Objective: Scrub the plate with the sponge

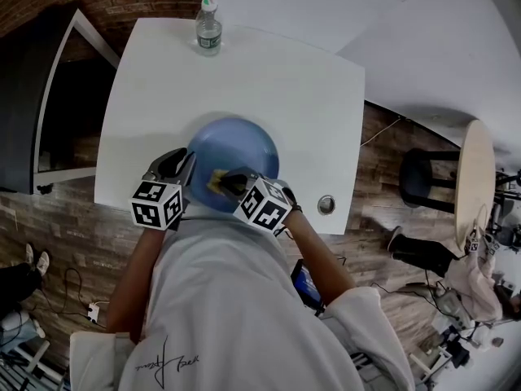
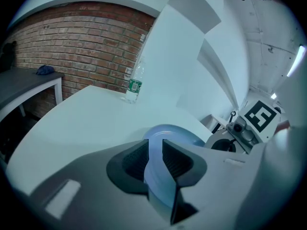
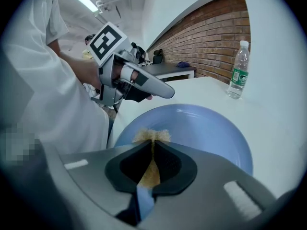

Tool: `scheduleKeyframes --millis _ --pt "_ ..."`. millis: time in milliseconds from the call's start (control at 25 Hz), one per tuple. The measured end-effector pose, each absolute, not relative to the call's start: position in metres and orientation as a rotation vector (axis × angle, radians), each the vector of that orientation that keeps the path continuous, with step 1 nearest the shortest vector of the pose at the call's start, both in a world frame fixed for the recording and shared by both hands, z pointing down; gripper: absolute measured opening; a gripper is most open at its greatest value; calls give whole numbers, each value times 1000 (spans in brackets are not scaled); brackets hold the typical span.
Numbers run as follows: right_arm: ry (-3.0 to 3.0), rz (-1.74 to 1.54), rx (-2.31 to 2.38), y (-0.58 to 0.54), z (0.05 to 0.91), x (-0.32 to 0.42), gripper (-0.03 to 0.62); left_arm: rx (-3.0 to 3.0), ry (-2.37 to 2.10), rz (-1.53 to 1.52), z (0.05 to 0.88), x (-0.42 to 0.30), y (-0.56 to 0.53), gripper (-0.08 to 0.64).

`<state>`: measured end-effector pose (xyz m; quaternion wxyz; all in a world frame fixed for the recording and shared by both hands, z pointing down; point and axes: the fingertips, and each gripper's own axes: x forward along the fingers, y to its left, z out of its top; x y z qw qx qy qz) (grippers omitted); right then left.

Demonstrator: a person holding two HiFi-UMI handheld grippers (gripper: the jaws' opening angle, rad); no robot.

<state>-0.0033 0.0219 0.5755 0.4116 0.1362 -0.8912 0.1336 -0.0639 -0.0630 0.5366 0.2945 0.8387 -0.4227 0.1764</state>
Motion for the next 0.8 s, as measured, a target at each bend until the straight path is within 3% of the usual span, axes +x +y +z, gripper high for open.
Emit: scheduleKeyframes --millis 800 --pt "-2580 601 746 18 460 31 20 2364 -916 215 453 -35 -25 83"
